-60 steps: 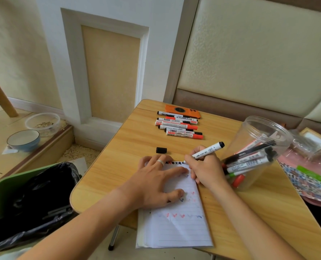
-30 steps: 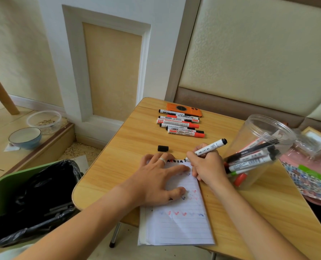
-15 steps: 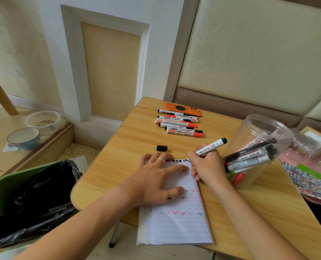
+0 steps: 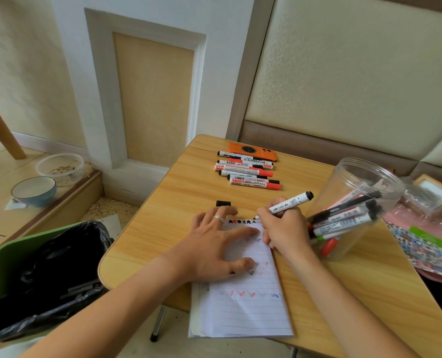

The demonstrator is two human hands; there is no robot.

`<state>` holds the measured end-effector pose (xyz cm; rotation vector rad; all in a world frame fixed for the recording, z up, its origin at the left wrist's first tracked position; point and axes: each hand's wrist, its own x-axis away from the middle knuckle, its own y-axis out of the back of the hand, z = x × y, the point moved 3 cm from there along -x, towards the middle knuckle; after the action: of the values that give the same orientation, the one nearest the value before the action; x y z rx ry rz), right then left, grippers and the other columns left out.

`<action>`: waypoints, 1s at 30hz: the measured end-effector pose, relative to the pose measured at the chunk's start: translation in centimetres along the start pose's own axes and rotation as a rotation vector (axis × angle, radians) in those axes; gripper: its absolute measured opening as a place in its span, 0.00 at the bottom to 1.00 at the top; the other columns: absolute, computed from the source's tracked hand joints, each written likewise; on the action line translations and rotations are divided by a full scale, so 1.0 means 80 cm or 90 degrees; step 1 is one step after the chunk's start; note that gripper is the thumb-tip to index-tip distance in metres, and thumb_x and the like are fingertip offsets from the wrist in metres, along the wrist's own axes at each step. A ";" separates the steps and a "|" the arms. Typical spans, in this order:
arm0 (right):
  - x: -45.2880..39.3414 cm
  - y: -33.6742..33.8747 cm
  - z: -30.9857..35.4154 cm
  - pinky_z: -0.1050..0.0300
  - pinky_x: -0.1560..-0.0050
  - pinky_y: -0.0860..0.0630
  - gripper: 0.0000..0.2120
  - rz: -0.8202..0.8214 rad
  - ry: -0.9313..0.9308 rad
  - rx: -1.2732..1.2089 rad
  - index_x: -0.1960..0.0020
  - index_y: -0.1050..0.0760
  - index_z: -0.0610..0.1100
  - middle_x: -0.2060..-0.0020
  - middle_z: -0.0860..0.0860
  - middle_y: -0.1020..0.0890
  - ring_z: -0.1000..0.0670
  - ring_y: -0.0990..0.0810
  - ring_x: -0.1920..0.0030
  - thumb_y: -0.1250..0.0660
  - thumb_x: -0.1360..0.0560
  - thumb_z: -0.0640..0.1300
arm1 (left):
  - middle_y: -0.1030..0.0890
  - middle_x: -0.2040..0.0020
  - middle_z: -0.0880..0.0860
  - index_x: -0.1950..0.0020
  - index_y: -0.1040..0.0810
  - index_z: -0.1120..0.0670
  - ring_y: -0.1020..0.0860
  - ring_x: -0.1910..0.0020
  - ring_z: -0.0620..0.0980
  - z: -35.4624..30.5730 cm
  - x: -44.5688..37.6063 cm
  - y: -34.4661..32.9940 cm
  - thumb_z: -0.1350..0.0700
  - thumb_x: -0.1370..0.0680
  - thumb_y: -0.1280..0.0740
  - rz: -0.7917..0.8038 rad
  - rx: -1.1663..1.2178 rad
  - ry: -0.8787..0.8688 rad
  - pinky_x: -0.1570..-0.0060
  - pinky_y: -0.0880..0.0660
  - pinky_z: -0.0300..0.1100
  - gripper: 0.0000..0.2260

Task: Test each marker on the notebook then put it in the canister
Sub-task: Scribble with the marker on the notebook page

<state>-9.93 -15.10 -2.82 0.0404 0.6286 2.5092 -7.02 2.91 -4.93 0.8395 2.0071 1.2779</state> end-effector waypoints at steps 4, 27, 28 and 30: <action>0.011 -0.009 0.003 0.58 0.75 0.28 0.06 -0.061 0.002 -0.065 0.57 0.27 0.46 0.77 0.46 0.21 0.46 0.22 0.78 0.31 0.23 0.43 | 0.40 0.33 0.46 0.32 0.36 0.39 0.41 0.32 0.47 0.004 -0.003 0.002 0.25 0.32 0.41 -0.027 0.055 0.053 0.30 0.45 0.48 0.33; 0.051 -0.029 0.024 0.56 0.74 0.28 0.07 -0.022 0.027 -0.213 0.54 0.20 0.52 0.65 0.49 0.15 0.47 0.19 0.72 0.33 0.19 0.44 | 0.22 0.51 0.45 0.47 0.25 0.47 0.25 0.51 0.49 0.034 -0.040 0.015 0.66 0.22 0.34 -0.292 0.134 0.147 0.50 0.25 0.53 0.13; 0.051 -0.029 0.025 0.56 0.74 0.29 0.08 -0.020 0.030 -0.222 0.55 0.20 0.52 0.64 0.49 0.15 0.47 0.20 0.72 0.33 0.19 0.44 | 0.22 0.51 0.45 0.47 0.26 0.47 0.25 0.51 0.49 0.034 -0.038 0.015 0.66 0.22 0.34 -0.296 0.134 0.139 0.50 0.24 0.53 0.13; 0.052 -0.029 0.026 0.57 0.74 0.30 0.09 -0.012 0.038 -0.231 0.55 0.20 0.54 0.63 0.49 0.15 0.46 0.20 0.72 0.33 0.19 0.43 | 0.22 0.50 0.45 0.46 0.25 0.48 0.25 0.50 0.49 0.031 -0.036 0.017 0.64 0.21 0.33 -0.303 0.129 0.116 0.50 0.25 0.53 0.12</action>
<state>-11.95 -10.32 -2.42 -0.1746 0.1872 2.5749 -3.09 2.52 -4.08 0.3027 2.3272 0.9141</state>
